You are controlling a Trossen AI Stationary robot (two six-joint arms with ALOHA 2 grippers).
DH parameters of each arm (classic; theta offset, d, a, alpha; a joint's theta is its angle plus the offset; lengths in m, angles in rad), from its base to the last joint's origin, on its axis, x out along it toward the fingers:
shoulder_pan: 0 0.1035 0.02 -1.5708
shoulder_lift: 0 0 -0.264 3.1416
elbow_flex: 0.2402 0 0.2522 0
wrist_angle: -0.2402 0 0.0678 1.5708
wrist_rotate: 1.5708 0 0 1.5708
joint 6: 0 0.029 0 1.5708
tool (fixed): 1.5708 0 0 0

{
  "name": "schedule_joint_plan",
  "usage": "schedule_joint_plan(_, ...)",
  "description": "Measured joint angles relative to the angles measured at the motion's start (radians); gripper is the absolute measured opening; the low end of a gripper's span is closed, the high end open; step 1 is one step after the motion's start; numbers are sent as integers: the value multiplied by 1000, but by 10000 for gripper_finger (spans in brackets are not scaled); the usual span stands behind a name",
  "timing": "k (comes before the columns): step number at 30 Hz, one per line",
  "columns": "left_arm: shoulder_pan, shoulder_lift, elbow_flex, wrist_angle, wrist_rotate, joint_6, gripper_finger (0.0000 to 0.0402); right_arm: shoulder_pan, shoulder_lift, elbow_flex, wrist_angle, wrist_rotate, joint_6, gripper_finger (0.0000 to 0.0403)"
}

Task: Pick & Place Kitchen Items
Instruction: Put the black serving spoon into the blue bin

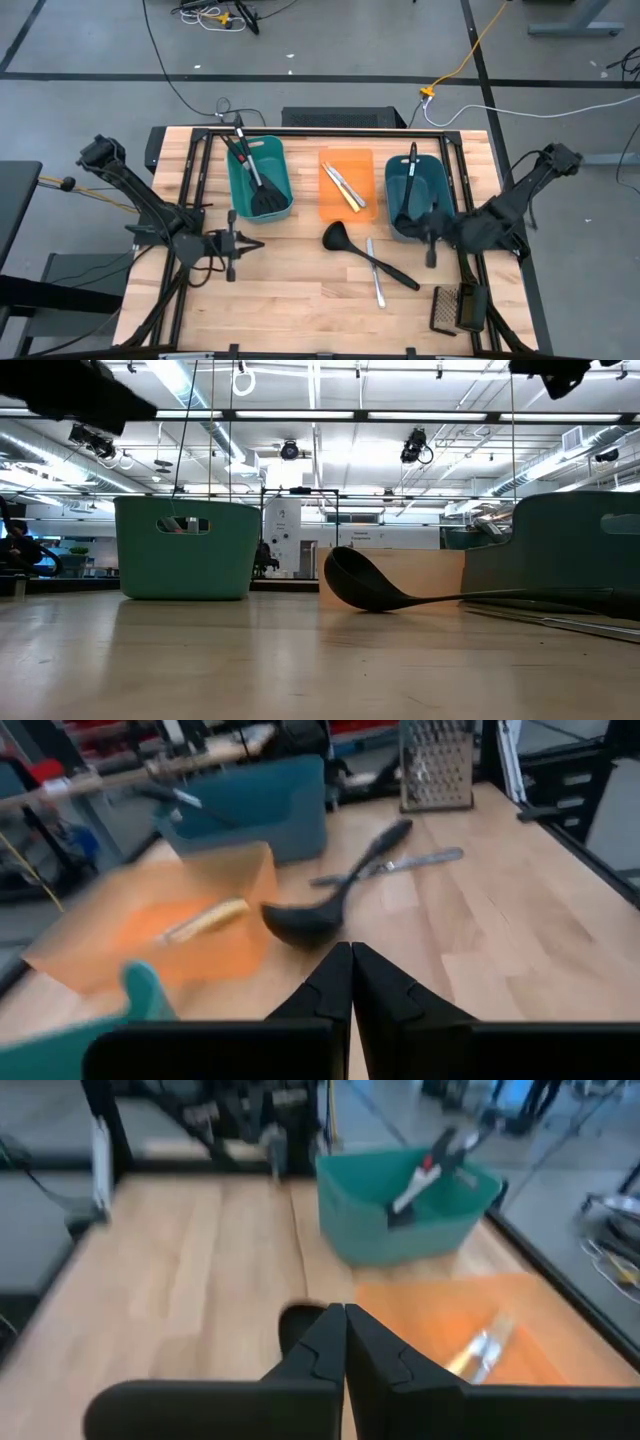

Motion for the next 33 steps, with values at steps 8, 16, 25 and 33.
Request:
schedule_joint_plan(8, 10, -296, 0, -67, -47, 165, 5, 0, -248, -176, 265, -32, -168, 4)
schedule_joint_plan(16, 64, -517, -21, -220, -65, 101, 3, -2, -462, -281, 268, -27, -199, 4)
schedule_joint_plan(25, 67, -549, -175, -32, -42, 232, 8, -2, -568, -321, 275, -57, -221, 4)
schedule_joint_plan(33, 67, -549, -177, -28, -29, 251, 14, -1, -297, -258, 333, -80, -146, 4)
